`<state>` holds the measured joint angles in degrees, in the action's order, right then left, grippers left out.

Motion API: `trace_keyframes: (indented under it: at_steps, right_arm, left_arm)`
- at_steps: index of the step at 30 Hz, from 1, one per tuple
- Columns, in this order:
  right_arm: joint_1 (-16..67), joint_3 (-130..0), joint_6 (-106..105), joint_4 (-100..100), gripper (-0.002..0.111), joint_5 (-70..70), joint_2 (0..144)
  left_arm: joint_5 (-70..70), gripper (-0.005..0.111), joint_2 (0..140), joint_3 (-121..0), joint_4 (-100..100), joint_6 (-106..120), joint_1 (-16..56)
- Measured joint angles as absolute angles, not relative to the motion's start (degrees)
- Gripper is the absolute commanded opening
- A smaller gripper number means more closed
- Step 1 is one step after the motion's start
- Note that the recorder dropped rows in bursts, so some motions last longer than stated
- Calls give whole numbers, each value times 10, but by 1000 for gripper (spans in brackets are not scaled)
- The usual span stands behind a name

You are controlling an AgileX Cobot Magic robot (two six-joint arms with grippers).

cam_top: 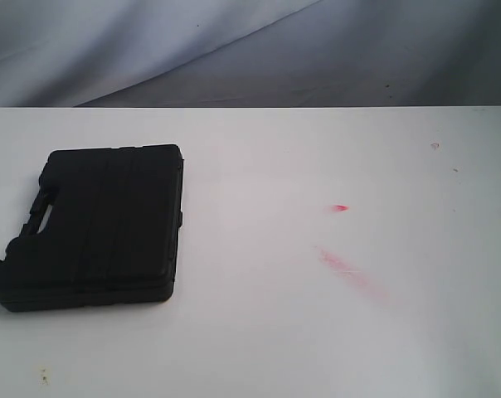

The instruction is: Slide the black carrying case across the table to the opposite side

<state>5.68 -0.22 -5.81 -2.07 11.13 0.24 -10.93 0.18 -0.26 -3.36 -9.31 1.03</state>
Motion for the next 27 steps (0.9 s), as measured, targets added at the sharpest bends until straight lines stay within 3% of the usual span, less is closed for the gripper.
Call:
trace_keyframes:
  at_steps: [27]
  right_arm:
    - [57, -2, -58, -21, 0, 111, 2]
  left_arm:
    - [-137, 0, 2, -3, -22, -99, 10]
